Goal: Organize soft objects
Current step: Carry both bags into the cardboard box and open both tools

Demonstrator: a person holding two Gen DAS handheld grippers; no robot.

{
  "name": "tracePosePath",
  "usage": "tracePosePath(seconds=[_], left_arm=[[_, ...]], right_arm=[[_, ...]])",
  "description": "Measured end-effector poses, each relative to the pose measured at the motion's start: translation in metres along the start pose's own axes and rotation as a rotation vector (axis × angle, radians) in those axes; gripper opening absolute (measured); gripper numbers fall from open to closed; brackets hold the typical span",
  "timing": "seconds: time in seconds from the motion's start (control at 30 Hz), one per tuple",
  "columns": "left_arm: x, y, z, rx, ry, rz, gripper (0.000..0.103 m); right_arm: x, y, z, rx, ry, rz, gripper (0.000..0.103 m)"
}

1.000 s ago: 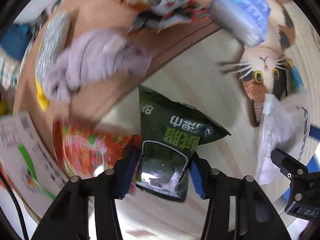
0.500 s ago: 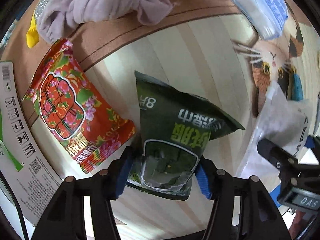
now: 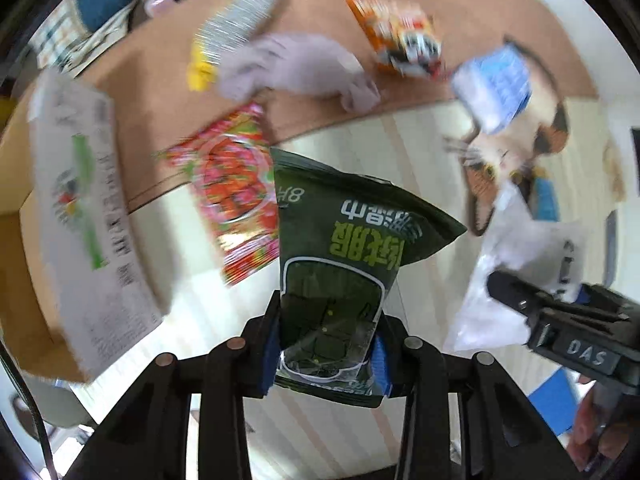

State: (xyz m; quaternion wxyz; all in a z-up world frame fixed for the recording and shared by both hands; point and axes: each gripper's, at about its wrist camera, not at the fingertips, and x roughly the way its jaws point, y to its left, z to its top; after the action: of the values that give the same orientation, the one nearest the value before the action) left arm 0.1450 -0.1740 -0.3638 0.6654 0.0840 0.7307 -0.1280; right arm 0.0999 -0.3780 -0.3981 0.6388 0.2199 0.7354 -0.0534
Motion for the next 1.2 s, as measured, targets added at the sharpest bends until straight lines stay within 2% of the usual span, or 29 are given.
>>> tracePosePath(seconds=[0.13,0.17,0.23,0.37,0.53,0.67,0.73,0.9,0.97,1.17,1.2], left_arm=[[-0.052,0.046,-0.022,-0.099,-0.077,-0.044,0.034],[-0.068,0.068,-0.032,-0.139,-0.098,-0.059,0.034],[-0.096,0.101,-0.029,-0.186,-0.117,-0.08,0.034],[-0.146,0.184,-0.041,-0.277,-0.166,-0.062,0.034],[-0.155,0.283,-0.025,-0.376,-0.146,-0.055,0.034],[-0.131,0.352,-0.004,-0.429,-0.087,-0.072,0.034],[-0.118,0.369,0.014,-0.427,-0.047,-0.088,0.034],[-0.068,0.402,0.045,-0.429,0.045,-0.119,0.034],[-0.054,0.409,0.052,-0.423,0.069,-0.128,0.034],[-0.027,0.411,0.066,-0.382,0.127,-0.16,0.037],[-0.023,0.41,0.068,-0.371,0.141,-0.149,0.037]], right_arm=[[-0.041,0.054,-0.018,-0.092,-0.04,0.066,0.079],[-0.05,0.07,-0.02,-0.119,-0.052,0.078,0.079],[-0.067,0.105,-0.023,-0.181,-0.074,0.11,0.079],[-0.092,0.201,-0.031,-0.299,-0.102,0.163,0.079],[-0.092,0.344,-0.03,-0.422,-0.104,0.161,0.079],[-0.067,0.424,-0.021,-0.462,-0.087,0.137,0.079],[-0.046,0.459,-0.012,-0.472,-0.077,0.102,0.079],[0.015,0.499,0.017,-0.48,-0.013,0.034,0.079],[0.04,0.5,0.034,-0.48,0.005,0.007,0.079],[0.078,0.503,0.055,-0.478,0.034,-0.018,0.08],[0.083,0.505,0.058,-0.487,0.038,-0.027,0.083]])
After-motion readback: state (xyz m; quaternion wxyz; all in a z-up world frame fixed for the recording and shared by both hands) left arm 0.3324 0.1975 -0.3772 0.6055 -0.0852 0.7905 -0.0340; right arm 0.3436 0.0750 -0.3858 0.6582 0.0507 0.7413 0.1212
